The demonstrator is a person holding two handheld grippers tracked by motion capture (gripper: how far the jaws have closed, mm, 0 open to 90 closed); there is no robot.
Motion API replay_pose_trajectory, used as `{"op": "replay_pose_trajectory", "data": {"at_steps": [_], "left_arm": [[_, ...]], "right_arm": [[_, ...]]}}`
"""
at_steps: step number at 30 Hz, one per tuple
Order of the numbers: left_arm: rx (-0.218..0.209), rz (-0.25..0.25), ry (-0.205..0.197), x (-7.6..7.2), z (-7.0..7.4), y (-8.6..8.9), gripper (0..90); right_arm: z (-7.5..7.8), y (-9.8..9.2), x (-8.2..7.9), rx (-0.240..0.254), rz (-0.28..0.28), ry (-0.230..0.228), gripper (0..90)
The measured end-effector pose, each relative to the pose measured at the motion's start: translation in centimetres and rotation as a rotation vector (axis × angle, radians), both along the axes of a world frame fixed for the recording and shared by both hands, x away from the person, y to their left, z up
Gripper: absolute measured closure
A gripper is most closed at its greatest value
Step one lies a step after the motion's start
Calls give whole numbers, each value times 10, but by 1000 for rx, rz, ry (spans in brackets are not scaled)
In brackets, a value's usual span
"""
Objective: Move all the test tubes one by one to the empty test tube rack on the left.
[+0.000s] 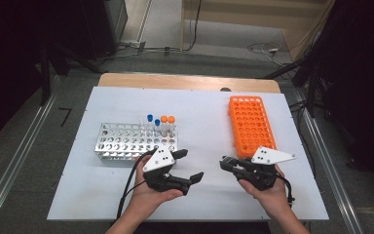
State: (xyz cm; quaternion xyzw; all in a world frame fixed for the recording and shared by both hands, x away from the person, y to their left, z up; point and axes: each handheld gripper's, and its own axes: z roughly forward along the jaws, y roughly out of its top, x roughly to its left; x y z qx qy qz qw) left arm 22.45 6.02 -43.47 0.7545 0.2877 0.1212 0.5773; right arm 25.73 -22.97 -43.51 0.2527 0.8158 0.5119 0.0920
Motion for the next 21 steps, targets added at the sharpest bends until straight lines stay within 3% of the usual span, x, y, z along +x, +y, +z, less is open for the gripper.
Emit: {"op": "replay_pose_trajectory", "data": {"at_steps": [3, 10, 21], "left_arm": [[-6, 0, -14, -2, 1, 0, 235], [1, -56, -18, -3, -1, -4, 453], [5, -115, -15, -6, -1, -20, 568]], "right_arm": [[-4, 12, -5, -20, 35, 5, 741], [-11, 34, -12, -49, 97, 25, 741], [-13, 48, -20, -71, 151, 37, 741]]}}
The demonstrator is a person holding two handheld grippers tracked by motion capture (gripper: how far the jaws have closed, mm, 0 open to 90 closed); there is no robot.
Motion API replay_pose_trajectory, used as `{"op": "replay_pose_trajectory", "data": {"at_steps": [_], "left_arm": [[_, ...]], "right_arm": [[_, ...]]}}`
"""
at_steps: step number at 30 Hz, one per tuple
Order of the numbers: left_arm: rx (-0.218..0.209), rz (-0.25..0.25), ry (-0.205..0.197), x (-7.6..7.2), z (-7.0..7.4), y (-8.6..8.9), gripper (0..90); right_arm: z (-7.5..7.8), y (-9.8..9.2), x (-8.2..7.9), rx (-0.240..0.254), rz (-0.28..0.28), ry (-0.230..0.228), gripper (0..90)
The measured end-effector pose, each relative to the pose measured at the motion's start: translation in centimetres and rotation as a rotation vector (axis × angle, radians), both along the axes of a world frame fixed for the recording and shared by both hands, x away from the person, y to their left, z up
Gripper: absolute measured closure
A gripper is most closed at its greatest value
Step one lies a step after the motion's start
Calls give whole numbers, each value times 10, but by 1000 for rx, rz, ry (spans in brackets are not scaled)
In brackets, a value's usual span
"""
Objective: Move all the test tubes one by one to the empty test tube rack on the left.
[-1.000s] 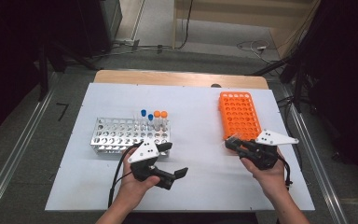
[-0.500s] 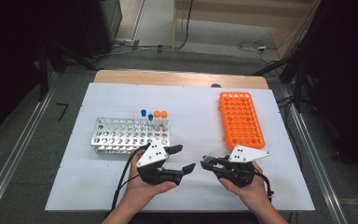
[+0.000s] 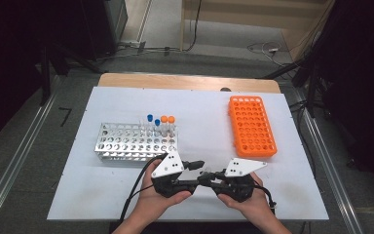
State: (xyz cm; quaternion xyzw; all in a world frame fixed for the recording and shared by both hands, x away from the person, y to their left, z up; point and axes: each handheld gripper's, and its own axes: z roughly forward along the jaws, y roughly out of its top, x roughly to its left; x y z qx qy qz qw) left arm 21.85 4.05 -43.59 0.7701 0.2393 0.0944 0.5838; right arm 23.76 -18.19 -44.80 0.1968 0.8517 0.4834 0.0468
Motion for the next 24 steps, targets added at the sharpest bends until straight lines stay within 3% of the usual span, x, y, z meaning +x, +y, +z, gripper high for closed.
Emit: {"op": "replay_pose_trajectory", "data": {"at_steps": [8, 18, 22, 24], "left_arm": [[4, -21, -3, -1, -1, -3, 716], [31, 17, -50, -4, 1, -2, 766], [3, 49, -48, -2, 4, 5, 767], [-3, 69, -46, -1, 6, 12, 767]], "right_arm": [[1, 4, -3, -5, 27, 12, 741], [0, 4, -1, -2, 27, 33, 732], [1, 2, -3, -16, 27, -6, 564], [3, -4, -3, 4, 27, -7, 456]]}}
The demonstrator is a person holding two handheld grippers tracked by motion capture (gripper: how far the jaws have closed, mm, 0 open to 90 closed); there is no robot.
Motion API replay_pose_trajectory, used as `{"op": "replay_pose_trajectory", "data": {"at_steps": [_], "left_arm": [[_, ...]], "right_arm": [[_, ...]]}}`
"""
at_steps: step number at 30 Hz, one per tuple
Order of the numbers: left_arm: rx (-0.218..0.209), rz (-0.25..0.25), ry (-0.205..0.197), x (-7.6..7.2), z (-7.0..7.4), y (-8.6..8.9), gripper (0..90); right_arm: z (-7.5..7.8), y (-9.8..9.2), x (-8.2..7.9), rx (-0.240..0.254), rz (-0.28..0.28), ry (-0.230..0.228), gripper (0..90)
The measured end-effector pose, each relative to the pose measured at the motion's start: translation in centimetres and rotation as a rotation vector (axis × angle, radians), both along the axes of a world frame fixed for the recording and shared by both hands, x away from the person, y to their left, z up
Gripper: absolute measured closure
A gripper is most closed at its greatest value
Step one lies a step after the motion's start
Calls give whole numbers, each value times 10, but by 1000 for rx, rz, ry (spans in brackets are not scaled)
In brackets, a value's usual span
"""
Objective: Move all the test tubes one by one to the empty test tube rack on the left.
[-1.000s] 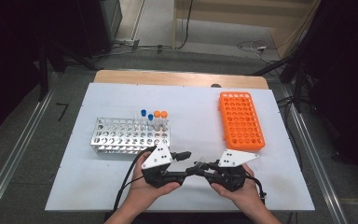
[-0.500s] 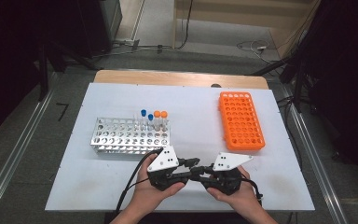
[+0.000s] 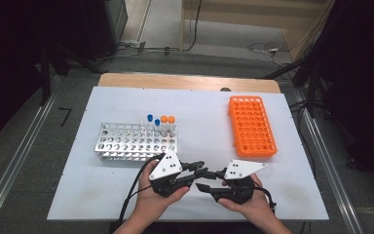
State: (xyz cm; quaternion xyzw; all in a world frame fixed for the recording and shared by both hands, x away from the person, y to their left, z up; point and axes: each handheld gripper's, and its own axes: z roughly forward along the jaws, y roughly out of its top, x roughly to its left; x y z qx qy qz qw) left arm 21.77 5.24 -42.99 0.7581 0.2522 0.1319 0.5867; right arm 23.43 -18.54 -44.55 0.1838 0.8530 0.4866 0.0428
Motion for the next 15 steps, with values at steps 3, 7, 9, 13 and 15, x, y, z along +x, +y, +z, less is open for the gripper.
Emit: {"op": "replay_pose_trajectory", "data": {"at_steps": [3, 7, 9, 13, 15], "left_arm": [[-13, 26, 5, 2, 3, 10, 766], [-35, 57, 9, 5, 6, 24, 766], [-33, 72, 9, 7, 7, 31, 766], [-37, 107, 8, 9, 8, 45, 766], [-42, 126, 6, 10, 10, 53, 766]], "right_arm": [[2, -10, 1, 26, -28, -8, 303], [4, -31, 5, 41, -103, -27, 120], [4, -43, 6, 63, -140, -24, 58], [7, -67, 8, 92, -180, -33, 0], [7, -78, 8, 96, -193, -38, 0]]}}
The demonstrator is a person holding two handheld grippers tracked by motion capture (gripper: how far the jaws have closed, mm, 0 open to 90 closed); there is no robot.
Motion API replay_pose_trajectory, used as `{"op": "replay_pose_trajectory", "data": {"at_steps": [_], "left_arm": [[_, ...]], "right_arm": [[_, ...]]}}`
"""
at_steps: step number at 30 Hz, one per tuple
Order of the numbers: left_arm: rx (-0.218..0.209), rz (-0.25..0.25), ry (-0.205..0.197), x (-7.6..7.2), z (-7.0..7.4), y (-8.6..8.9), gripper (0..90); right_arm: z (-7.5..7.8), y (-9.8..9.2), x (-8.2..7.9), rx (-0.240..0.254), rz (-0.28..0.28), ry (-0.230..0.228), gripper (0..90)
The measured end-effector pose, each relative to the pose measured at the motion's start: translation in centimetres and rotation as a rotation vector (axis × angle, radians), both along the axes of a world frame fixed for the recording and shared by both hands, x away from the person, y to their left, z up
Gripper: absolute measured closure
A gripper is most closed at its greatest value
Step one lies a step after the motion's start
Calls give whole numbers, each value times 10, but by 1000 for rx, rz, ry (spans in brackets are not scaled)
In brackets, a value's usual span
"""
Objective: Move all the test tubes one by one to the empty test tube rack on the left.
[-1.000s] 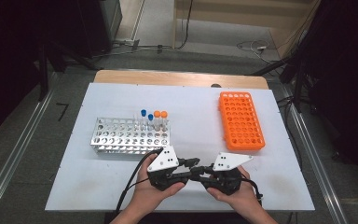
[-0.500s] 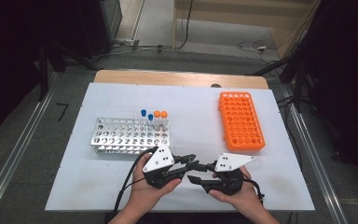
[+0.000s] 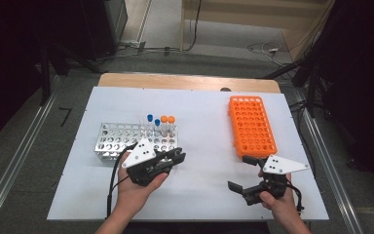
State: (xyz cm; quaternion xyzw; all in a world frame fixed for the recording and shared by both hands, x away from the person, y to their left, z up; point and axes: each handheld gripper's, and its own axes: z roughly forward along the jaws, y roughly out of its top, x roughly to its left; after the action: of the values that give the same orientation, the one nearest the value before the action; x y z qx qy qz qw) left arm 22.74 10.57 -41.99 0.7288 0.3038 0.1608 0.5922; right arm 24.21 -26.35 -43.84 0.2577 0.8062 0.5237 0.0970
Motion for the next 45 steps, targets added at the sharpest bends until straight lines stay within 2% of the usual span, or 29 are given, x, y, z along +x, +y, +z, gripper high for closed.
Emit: {"op": "replay_pose_trajectory", "data": {"at_steps": [5, 12, 19, 24, 31, 40, 45], "left_arm": [[-21, 52, -8, 2, 4, 23, 766], [-44, 114, -14, 7, 11, 54, 766], [-56, 172, -33, 15, 22, 75, 766], [-60, 204, -38, 27, 27, 85, 766], [-63, 278, -41, 52, 30, 96, 766], [-65, 407, -23, 81, 15, 103, 765], [-53, 447, -22, 91, 8, 102, 764]], "right_arm": [[-3, -24, -1, -7, -42, 6, 0], [-16, -45, 2, -55, -89, 23, 0], [-20, -64, 11, -25, -145, 24, 0], [-22, -72, 14, -11, -171, 34, 0], [-22, -77, 16, -3, -189, 34, 0], [-24, -78, 17, -3, -196, 33, 0], [-25, -79, 17, -4, -200, 37, 0]]}}
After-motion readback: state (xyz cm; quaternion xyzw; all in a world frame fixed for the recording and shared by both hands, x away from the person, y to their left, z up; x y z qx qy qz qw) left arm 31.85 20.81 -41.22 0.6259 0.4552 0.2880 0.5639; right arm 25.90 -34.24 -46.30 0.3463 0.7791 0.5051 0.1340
